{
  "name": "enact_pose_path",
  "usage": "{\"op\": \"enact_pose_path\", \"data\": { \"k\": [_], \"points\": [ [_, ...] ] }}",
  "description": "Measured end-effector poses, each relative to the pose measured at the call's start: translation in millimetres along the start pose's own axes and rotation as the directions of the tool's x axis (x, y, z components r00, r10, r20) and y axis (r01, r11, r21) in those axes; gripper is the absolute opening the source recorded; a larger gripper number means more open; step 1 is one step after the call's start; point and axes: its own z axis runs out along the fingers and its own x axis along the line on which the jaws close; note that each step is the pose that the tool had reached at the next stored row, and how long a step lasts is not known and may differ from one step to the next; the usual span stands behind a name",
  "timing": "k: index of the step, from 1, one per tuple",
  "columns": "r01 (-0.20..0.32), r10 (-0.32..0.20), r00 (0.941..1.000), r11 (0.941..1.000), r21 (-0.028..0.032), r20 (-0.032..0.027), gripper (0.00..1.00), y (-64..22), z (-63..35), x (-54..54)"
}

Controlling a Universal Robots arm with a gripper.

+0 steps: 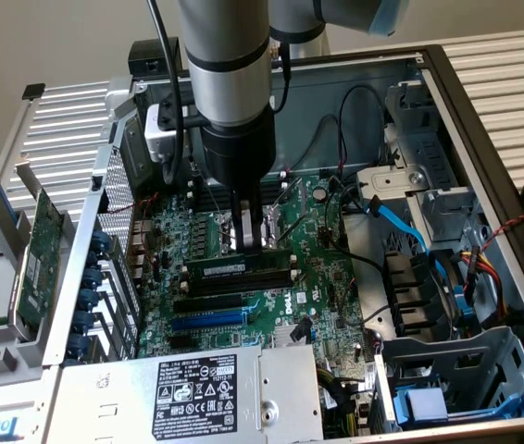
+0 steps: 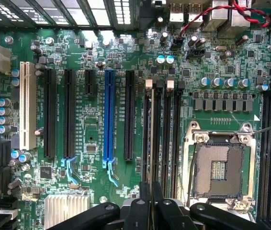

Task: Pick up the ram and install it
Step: 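Insert the ram into the slot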

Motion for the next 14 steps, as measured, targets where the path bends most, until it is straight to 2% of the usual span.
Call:
{"op": "enact_pose_path", "data": {
  "k": [14],
  "points": [
    [0.001, -0.001, 1.0000, 1.0000, -0.0001, 0.0001, 0.13, 0.4, 3.0, 0.1]
  ]
}}
